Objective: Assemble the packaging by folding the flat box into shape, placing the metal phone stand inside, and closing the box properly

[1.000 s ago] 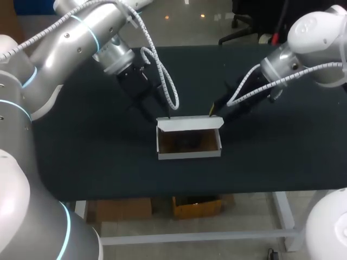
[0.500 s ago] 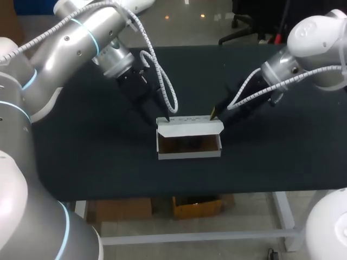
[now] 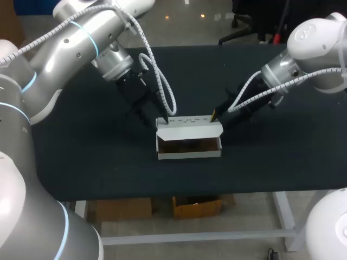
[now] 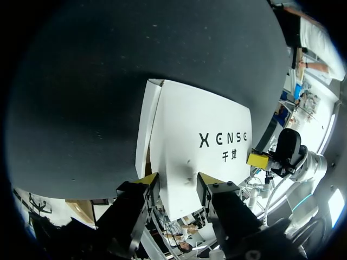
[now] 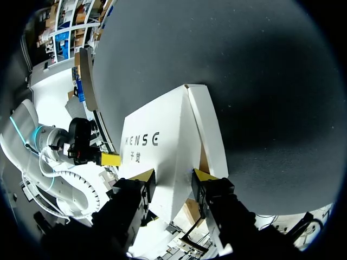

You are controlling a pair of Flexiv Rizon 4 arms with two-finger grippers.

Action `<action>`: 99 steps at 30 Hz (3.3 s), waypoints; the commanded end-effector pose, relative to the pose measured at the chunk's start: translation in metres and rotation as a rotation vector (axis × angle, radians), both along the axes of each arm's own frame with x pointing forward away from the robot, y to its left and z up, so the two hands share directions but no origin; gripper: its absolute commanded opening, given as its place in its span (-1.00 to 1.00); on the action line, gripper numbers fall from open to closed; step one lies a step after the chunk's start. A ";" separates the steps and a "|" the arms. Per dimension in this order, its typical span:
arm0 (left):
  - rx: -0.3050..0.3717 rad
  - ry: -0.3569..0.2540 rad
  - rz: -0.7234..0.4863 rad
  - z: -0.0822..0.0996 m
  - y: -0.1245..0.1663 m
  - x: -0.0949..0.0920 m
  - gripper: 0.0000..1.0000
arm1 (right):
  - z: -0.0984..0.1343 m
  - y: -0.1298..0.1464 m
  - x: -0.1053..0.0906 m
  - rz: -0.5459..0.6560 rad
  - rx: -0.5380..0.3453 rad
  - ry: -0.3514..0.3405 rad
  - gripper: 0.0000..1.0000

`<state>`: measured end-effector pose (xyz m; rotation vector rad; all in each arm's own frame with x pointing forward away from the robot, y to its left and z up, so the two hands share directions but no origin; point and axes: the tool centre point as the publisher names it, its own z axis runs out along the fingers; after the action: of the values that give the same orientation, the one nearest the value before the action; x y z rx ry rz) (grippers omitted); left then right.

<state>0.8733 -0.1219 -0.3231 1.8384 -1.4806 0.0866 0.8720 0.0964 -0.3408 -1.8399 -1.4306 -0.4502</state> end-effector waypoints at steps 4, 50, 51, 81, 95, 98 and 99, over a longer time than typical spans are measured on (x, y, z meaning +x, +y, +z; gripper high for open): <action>0.005 0.001 -0.002 -0.001 0.002 0.002 -0.10 | -0.004 -0.001 -0.001 0.006 0.003 0.004 -0.17; 0.104 -0.766 -1.104 0.085 -0.010 -0.043 1.00 | -0.008 0.001 0.000 0.024 0.001 0.000 -0.15; 0.115 -0.770 -1.136 0.085 -0.011 -0.045 1.00 | -0.008 0.001 0.000 0.024 0.001 0.000 -0.15; 0.029 -0.917 -1.353 0.066 0.000 -0.044 1.00 | -0.009 -0.001 -0.001 0.024 -0.001 -0.006 -0.16; 0.107 -1.020 -1.451 0.042 -0.009 -0.039 1.00 | -0.011 -0.002 -0.002 0.021 -0.006 0.000 -0.18; 0.107 -1.004 -1.449 0.036 -0.012 -0.036 1.00 | -0.011 -0.002 -0.002 0.021 -0.007 0.001 -0.18; 0.104 -1.003 -1.449 0.034 -0.013 -0.035 1.00 | -0.011 -0.002 -0.002 0.021 -0.007 0.001 -0.18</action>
<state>0.8359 -0.1289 -0.2825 0.2915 -3.1667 0.2401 0.8703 0.0942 -0.3521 -1.8273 -1.4502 -0.4361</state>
